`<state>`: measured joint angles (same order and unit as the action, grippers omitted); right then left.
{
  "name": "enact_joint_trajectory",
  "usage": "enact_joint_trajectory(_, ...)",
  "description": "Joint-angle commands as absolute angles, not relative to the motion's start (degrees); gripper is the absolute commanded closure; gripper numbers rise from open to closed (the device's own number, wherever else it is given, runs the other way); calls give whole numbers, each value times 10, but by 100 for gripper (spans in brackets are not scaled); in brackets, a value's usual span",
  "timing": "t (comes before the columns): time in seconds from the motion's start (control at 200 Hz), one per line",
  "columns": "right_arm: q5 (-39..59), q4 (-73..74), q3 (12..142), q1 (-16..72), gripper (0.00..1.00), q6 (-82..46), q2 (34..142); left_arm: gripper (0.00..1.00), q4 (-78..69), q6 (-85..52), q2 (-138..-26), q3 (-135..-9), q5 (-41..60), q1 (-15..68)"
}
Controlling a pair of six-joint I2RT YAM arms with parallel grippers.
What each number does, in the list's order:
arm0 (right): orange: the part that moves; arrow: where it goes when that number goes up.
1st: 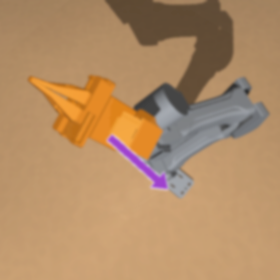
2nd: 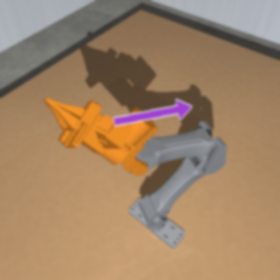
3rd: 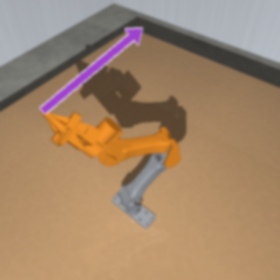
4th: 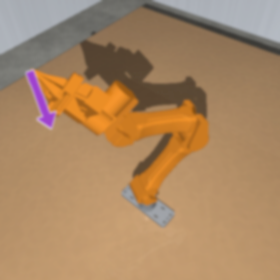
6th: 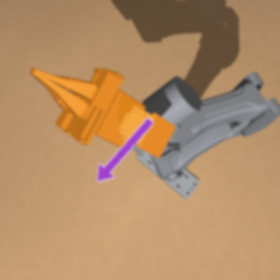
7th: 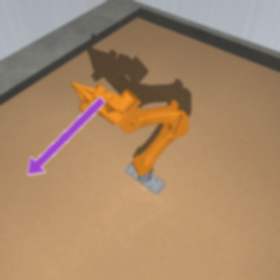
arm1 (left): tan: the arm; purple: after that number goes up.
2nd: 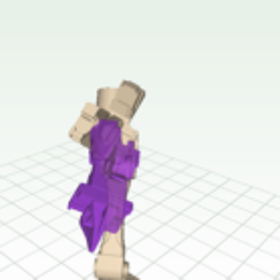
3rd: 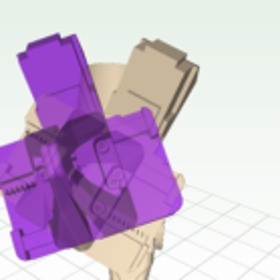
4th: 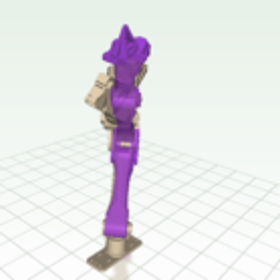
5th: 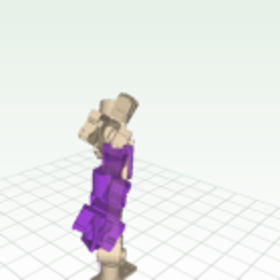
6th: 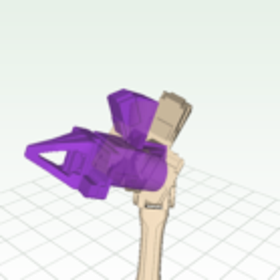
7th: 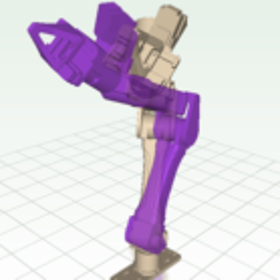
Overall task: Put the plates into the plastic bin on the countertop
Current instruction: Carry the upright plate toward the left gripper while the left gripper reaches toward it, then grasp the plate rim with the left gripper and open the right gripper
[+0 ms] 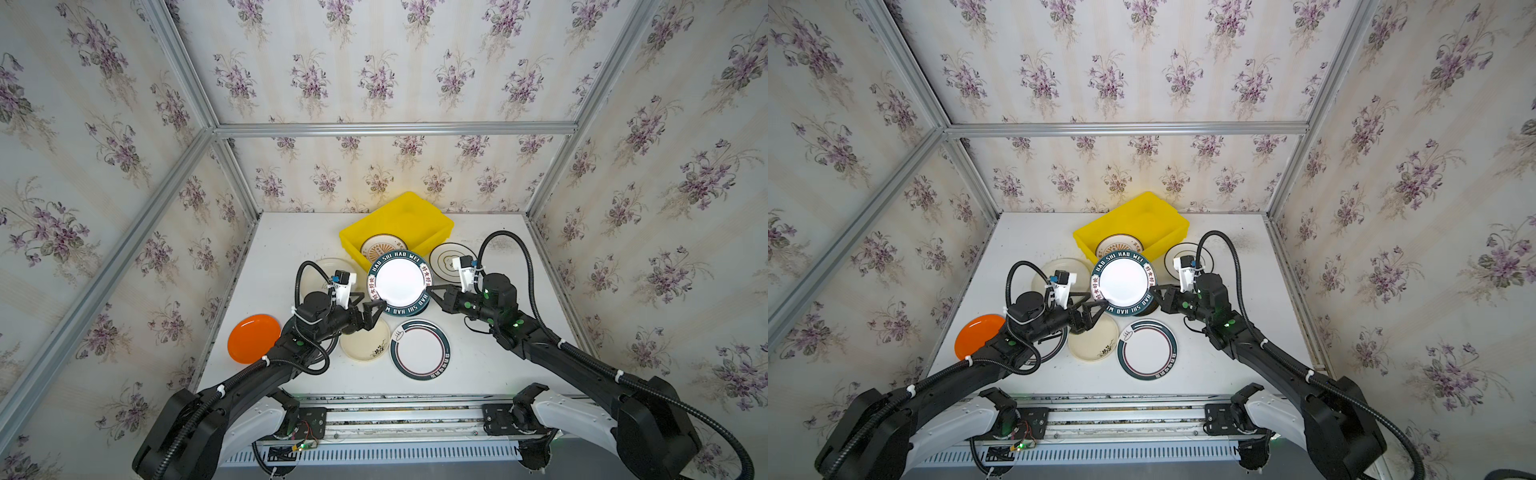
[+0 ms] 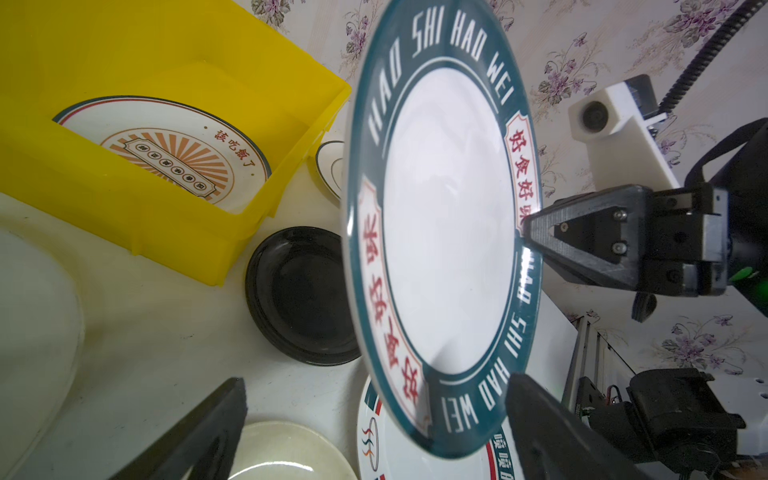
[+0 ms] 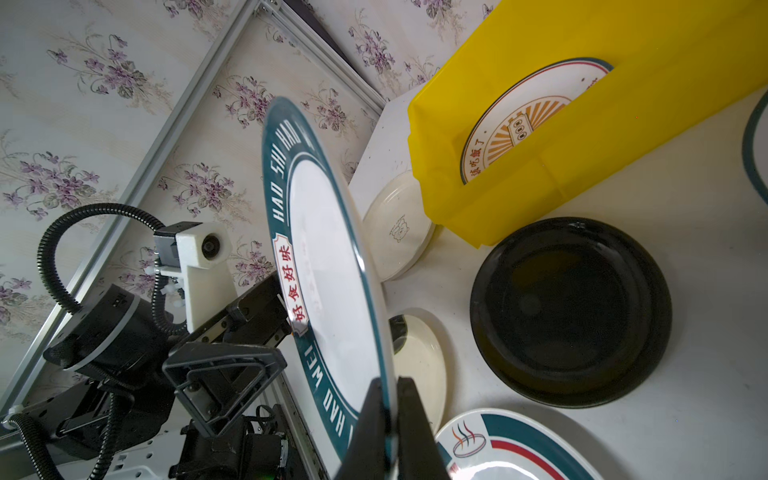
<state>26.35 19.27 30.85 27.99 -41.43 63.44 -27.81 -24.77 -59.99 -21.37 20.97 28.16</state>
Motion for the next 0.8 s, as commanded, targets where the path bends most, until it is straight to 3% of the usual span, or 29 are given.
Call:
enact_joint_trajectory(0.0,280,303,303,287,100,-437,652,1,-305,-248,-599,-213,223,281)
enact_joint_trajectory(0.15,280,332,298,298,100,-442,673,12,-311,-249,-603,-213,233,281)
enact_joint_trajectory(0.31,273,318,303,299,100,-434,675,43,-317,-254,-613,-217,246,281)
enact_joint_trajectory(0.705,264,291,307,300,100,-423,667,88,-318,-265,-653,-236,274,281)
enact_joint_trajectory(0.795,260,284,306,299,81,-418,662,93,-318,-265,-651,-235,270,281)
